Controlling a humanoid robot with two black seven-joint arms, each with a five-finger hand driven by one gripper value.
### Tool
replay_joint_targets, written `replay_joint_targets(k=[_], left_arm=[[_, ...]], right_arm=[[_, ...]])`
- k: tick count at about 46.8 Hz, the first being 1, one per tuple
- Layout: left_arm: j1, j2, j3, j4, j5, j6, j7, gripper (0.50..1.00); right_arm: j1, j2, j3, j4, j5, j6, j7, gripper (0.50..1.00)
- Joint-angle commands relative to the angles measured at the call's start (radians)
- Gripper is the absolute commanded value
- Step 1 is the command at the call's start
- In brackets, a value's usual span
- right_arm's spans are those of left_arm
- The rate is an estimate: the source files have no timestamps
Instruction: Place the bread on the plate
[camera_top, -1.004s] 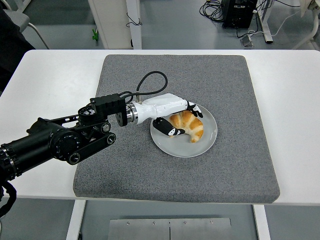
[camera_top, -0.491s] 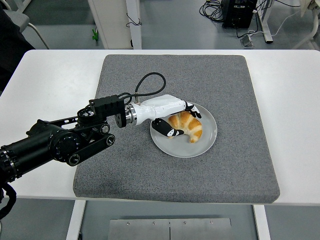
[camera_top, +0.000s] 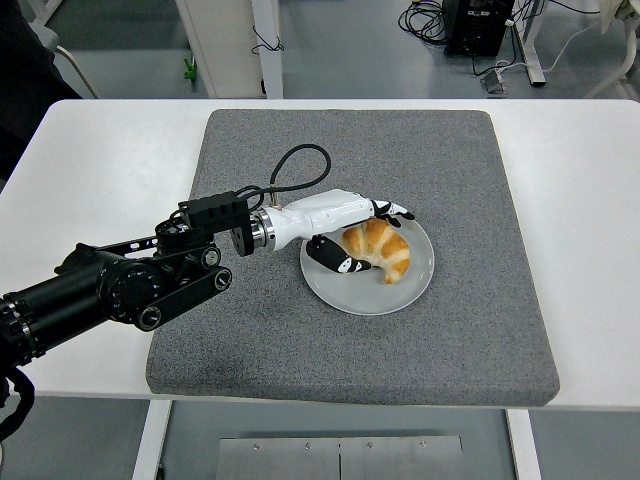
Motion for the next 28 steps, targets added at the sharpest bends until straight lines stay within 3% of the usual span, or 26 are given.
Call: replay_joint_targets(k=[1,13,20,28], left_arm=[[-0.004,0.003,0.002,-0.003,-0.008,-0.002,0.000,0.961],[-0.011,0.017,-0.010,-0.012,-0.019,-0.013,-0.014,0.966],[-0.016,0.029,-0.011,-0.018,-0.112,-0.020,-0.014,0.968],[-0.024,0.057,-0.069,-0.044,-0.278,-0.085,-0.014,0.968]], right_arm=[[0.000,0.000,0.000,0.000,0.000,0.001,0.000,1.000],[0.000,0.000,0.000,0.000,0.000,-0.001,0.000,1.000],[0.000,0.000,0.000,0.000,0.000,-0.001,0.000,1.000],[0.000,0.000,0.000,0.001,0.000,-0.001,0.000,1.000]])
